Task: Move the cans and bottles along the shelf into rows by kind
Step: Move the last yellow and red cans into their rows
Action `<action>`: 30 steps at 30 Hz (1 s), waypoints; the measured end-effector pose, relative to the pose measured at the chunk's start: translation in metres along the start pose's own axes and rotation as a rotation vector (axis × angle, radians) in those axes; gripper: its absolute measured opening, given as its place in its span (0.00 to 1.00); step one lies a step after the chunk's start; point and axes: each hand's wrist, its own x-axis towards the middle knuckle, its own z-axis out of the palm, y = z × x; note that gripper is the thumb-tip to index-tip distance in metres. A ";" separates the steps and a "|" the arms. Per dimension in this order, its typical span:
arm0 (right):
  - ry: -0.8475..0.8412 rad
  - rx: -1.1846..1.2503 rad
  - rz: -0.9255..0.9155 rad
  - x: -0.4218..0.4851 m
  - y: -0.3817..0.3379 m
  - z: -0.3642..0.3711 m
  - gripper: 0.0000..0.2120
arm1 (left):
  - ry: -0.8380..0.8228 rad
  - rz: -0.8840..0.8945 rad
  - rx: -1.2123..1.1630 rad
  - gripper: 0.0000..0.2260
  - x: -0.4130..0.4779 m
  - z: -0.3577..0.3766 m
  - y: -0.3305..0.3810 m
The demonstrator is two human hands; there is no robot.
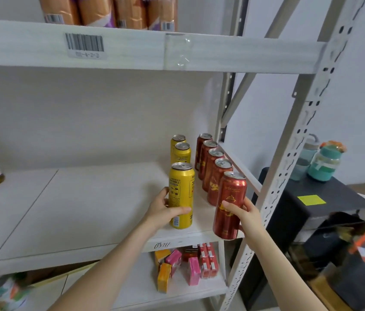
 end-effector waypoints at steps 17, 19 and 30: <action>-0.082 -0.055 -0.155 0.072 0.047 -0.022 0.29 | 0.286 0.020 0.025 0.34 0.083 0.037 -0.035; -0.083 -0.040 -0.165 0.076 0.049 -0.022 0.29 | 0.296 0.033 0.016 0.34 0.090 0.038 -0.037; -0.115 -0.051 -0.203 0.087 0.056 -0.023 0.24 | 0.258 0.086 -0.100 0.29 0.107 0.036 -0.043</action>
